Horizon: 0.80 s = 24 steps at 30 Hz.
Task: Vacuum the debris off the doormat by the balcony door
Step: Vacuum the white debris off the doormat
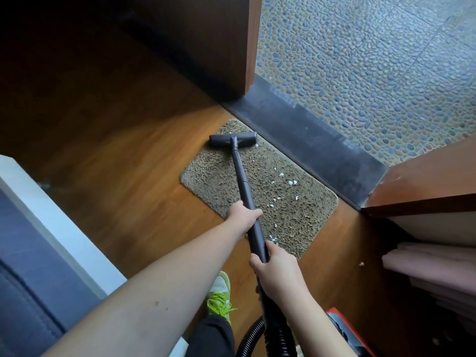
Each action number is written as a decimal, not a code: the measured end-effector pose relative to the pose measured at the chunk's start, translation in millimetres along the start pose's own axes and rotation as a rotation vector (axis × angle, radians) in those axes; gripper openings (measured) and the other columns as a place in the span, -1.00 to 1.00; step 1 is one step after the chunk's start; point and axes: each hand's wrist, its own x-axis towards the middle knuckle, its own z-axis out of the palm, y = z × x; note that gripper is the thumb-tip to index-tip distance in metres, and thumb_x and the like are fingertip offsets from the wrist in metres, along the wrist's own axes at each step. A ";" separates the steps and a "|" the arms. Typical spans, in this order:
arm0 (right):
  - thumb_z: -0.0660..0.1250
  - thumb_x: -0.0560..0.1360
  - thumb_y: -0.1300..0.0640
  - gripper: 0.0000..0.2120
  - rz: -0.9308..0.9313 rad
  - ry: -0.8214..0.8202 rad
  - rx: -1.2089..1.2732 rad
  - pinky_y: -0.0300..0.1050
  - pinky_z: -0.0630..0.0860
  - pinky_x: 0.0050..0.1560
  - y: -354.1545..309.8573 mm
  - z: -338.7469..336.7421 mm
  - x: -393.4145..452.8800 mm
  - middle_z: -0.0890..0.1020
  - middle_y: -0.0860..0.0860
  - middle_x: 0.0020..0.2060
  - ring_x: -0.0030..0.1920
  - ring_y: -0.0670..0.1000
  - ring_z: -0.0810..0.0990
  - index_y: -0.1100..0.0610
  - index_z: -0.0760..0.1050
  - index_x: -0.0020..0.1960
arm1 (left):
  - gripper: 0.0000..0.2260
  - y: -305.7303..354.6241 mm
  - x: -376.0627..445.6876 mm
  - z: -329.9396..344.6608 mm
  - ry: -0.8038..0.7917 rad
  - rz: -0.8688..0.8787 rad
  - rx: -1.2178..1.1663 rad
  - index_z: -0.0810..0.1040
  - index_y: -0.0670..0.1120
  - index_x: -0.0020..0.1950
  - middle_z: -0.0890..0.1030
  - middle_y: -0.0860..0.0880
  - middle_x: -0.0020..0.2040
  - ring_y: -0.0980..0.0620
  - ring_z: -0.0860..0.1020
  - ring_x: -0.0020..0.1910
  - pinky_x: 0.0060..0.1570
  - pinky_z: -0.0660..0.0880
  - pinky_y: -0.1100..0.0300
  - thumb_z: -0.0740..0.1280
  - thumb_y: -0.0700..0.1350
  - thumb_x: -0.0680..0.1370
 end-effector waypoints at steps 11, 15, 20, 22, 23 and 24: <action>0.22 0.36 -0.09 -0.77 -0.009 0.016 0.012 0.07 0.63 -0.23 -10.8 1.7 12.9 0.62 0.08 -0.33 -0.29 0.18 0.64 0.07 0.38 -0.19 | -0.64 8.1 15.0 -5.9 0.012 -0.007 -0.023 0.52 -0.12 0.15 0.59 -0.12 0.02 -0.10 0.56 -0.09 -0.25 0.49 0.18 0.43 0.00 0.42; 0.21 0.33 -0.11 -0.76 0.001 0.016 0.016 0.08 0.63 -0.22 -15.4 1.8 18.4 0.62 0.09 -0.31 -0.28 0.18 0.65 0.06 0.39 -0.18 | -0.66 13.0 18.6 -9.5 0.022 -0.009 -0.025 0.53 -0.13 0.13 0.59 -0.13 0.03 -0.11 0.57 -0.07 -0.28 0.49 0.18 0.43 -0.01 0.43; 0.23 0.39 -0.07 -0.82 -0.006 0.015 -0.006 0.06 0.63 -0.19 -20.6 2.2 26.9 0.63 0.08 -0.27 -0.27 0.17 0.66 0.04 0.37 -0.20 | -0.62 20.8 22.0 -13.6 0.020 -0.021 -0.027 0.52 -0.13 0.16 0.59 -0.14 0.05 -0.14 0.59 -0.04 -0.22 0.54 0.11 0.43 0.02 0.42; 0.24 0.42 -0.05 -0.82 -0.012 0.015 -0.025 0.06 0.63 -0.17 -21.9 2.0 27.0 0.64 0.09 -0.25 -0.24 0.18 0.66 0.06 0.39 -0.17 | -0.60 21.0 22.0 -14.6 0.024 -0.014 -0.022 0.51 -0.13 0.18 0.58 -0.15 0.07 -0.14 0.58 -0.02 -0.22 0.50 0.13 0.44 0.02 0.43; 0.24 0.42 -0.05 -0.83 -0.010 0.015 -0.027 0.05 0.62 -0.17 -21.3 2.3 25.4 0.64 0.09 -0.25 -0.23 0.18 0.66 0.06 0.39 -0.16 | -0.60 20.0 21.6 -14.3 0.028 -0.011 -0.021 0.52 -0.14 0.18 0.58 -0.14 0.07 -0.14 0.58 -0.02 -0.21 0.51 0.13 0.44 0.02 0.43; 0.23 0.43 -0.05 -0.83 -0.007 0.012 -0.026 0.05 0.62 -0.16 -19.7 2.8 22.8 0.64 0.09 -0.25 -0.23 0.18 0.66 0.06 0.39 -0.16 | -0.61 18.4 18.8 -13.6 0.026 -0.011 -0.013 0.52 -0.13 0.18 0.59 -0.14 0.07 -0.13 0.58 -0.02 -0.19 0.53 0.13 0.44 0.02 0.43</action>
